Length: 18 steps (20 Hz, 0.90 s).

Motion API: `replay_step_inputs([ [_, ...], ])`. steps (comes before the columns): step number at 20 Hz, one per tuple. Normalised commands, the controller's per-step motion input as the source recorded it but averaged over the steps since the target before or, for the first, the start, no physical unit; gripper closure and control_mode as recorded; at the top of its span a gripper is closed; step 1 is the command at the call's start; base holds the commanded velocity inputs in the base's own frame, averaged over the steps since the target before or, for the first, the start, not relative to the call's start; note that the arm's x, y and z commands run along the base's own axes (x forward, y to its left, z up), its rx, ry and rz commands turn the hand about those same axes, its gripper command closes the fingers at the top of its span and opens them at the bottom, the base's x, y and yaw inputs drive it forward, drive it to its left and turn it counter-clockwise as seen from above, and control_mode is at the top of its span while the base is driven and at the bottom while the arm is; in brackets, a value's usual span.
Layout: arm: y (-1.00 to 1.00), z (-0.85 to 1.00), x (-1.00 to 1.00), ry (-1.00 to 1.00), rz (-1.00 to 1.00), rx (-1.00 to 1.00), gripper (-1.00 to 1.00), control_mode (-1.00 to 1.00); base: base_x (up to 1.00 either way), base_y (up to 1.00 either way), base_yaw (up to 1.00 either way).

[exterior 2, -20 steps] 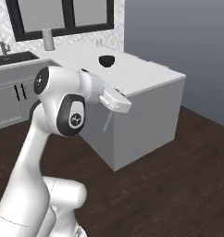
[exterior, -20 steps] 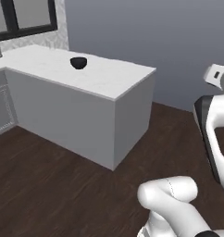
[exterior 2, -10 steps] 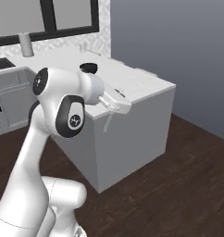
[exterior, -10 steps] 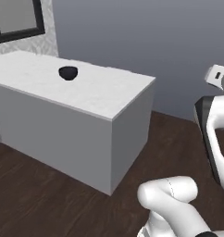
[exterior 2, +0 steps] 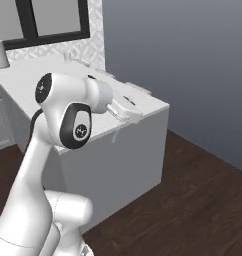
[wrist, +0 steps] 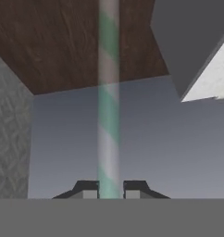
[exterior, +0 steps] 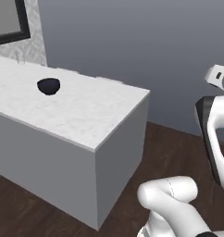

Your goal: Take a straw from the drawer in front and place it inside the glass cup on the dining counter.

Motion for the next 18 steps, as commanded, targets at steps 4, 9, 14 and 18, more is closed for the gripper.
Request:
replay_step_inputs([
  [4,0.0,0.0,0.0,0.0,0.0,0.0,1.0,1.0,1.0,-0.42,0.0],
  [9,0.0,0.0,0.0,0.0,0.0,0.0,1.0,1.0,1.0,-0.44,0.02],
  [14,0.0,0.0,0.0,0.0,0.0,0.0,1.0,1.0,1.0,-0.49,0.11],
  [18,0.0,0.0,0.0,0.0,0.0,0.0,1.0,1.0,1.0,-0.42,0.17],
])
